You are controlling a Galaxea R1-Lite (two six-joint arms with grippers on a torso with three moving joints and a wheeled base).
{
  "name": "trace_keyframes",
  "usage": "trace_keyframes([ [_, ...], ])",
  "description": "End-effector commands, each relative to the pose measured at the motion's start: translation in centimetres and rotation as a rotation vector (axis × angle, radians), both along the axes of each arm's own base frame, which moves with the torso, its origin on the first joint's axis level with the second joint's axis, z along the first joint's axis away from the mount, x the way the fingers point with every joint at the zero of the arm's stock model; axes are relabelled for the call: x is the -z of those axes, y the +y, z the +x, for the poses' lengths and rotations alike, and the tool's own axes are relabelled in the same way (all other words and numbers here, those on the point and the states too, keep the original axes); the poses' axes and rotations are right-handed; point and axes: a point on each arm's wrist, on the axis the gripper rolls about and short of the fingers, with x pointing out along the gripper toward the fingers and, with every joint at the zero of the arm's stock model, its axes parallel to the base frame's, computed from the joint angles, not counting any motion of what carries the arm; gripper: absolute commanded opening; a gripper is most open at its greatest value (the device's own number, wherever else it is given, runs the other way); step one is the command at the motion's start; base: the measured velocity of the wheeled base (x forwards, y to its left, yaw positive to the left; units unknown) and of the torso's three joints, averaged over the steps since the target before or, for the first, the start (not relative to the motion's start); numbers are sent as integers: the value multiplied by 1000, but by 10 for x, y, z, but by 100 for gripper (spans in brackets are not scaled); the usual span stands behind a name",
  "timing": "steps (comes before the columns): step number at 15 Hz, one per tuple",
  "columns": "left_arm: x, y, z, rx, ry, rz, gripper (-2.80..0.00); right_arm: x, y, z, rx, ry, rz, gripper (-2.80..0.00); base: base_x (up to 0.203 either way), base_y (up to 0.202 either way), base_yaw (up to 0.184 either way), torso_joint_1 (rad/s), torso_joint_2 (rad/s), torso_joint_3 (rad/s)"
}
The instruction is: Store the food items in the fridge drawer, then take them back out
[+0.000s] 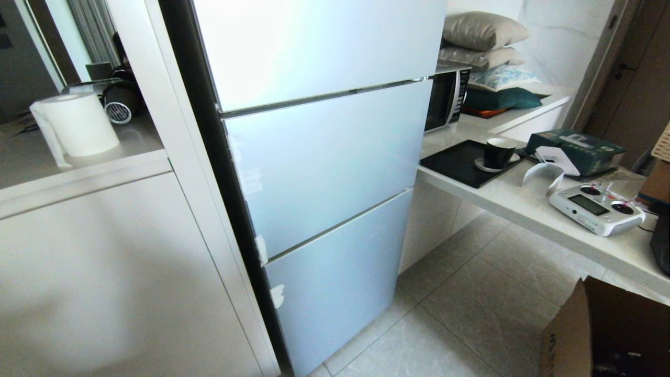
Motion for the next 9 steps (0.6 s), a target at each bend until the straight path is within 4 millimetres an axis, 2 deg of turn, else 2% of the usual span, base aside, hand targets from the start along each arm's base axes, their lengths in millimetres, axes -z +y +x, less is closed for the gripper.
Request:
trace_keyframes([
  [1, 0, 0, 0, -1, 2, -1, -280, 7, 0, -5, 18, -41, -13, -280, 0, 0, 0, 0, 0, 0],
  [9, 0, 0, 0, -1, 1, -1, -280, 7, 0, -5, 19, -45, 16, -280, 0, 0, 0, 0, 0, 0],
])
